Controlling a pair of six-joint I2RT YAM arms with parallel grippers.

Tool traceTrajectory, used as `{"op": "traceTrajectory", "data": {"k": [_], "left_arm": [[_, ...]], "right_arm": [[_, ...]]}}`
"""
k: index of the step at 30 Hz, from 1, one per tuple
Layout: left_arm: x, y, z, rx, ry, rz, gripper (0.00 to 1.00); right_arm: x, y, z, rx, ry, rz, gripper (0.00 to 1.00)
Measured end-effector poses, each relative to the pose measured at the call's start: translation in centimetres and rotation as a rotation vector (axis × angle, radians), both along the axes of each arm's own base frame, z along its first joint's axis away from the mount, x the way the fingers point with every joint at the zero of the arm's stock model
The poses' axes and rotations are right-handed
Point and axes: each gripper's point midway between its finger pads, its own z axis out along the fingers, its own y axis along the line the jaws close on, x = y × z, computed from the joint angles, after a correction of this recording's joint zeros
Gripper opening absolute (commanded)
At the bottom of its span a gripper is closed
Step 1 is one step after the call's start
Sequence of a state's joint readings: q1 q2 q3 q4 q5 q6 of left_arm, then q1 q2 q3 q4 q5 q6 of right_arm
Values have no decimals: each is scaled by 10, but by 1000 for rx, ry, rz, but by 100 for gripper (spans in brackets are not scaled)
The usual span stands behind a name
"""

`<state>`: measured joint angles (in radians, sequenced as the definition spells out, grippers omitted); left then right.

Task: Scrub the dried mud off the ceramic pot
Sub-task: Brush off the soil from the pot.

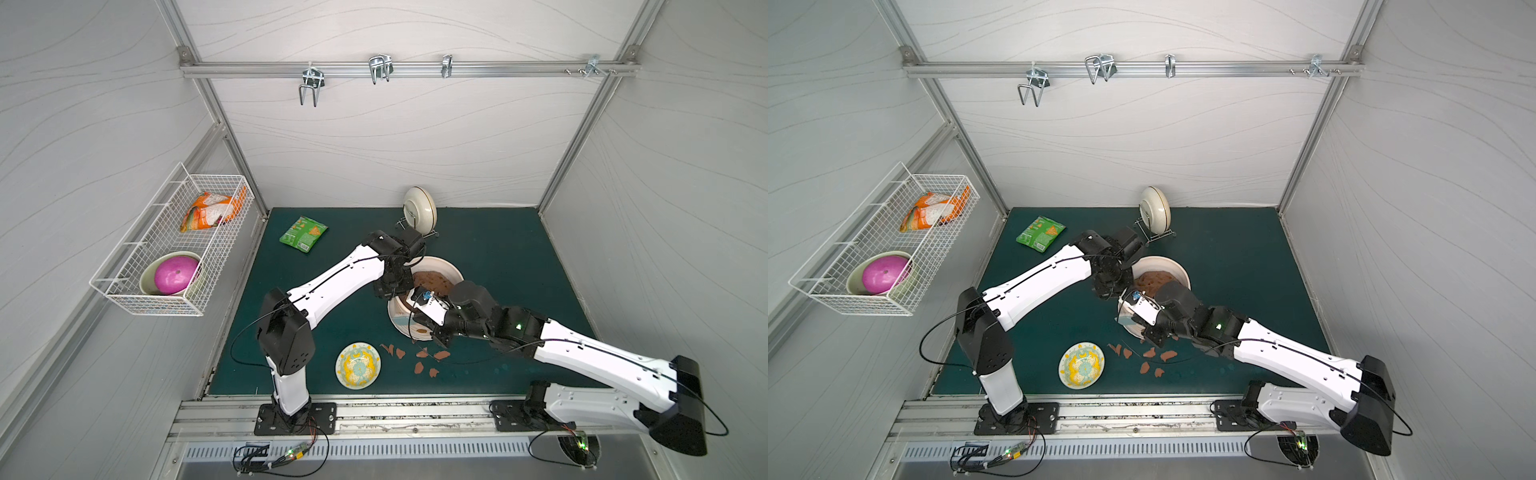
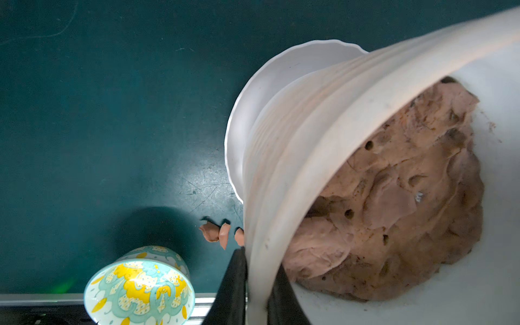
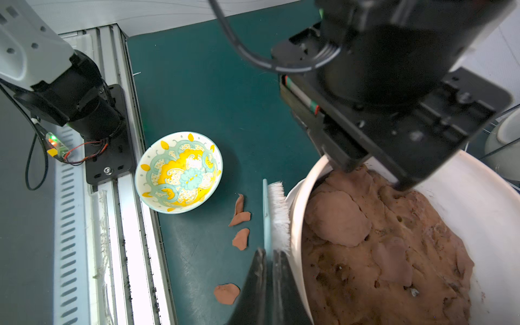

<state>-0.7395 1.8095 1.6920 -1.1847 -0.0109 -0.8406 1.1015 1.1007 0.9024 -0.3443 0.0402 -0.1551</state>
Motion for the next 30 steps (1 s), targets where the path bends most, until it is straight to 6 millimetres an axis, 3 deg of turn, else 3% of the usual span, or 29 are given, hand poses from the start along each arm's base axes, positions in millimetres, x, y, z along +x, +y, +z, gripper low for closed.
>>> {"op": "traceTrajectory", "data": {"k": [7,15,25,30], "left_arm": [[4,0,0,3,-3,-36,8],[8,0,0,-2,-10,-58,7],[10,0,1,6,-2,-70,7],[12,1,1,19,-1,-91,7]], "right_arm": [[1,-4,-25,-103,-59,-44,0],[-2,-18,-39,-183,-66,-96,0],[-10,-31,-37,-188,-21,-140,0],[-26,-38,-21,-121,24,-92,0]]}}
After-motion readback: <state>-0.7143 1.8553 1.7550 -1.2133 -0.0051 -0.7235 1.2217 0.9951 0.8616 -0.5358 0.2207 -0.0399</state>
